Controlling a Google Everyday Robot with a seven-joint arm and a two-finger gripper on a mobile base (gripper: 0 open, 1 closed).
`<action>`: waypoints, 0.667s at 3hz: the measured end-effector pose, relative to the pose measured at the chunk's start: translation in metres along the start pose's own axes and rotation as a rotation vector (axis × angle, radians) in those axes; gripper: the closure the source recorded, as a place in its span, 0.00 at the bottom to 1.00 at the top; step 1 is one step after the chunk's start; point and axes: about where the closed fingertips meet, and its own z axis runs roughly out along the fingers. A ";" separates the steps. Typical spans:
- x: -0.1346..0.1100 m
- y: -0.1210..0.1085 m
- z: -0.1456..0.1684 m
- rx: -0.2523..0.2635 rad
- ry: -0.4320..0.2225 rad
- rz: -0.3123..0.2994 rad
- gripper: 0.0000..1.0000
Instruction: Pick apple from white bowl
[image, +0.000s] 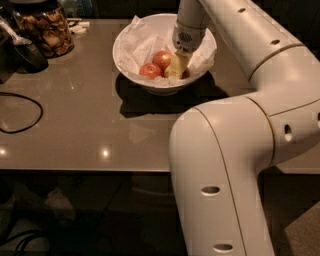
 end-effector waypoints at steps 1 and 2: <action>0.002 0.000 0.006 -0.012 0.011 0.002 0.43; 0.003 0.001 0.011 -0.021 0.018 -0.001 0.26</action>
Offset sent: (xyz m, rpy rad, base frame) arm -0.0345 -0.0164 -0.0056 -0.0617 0.1649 0.0280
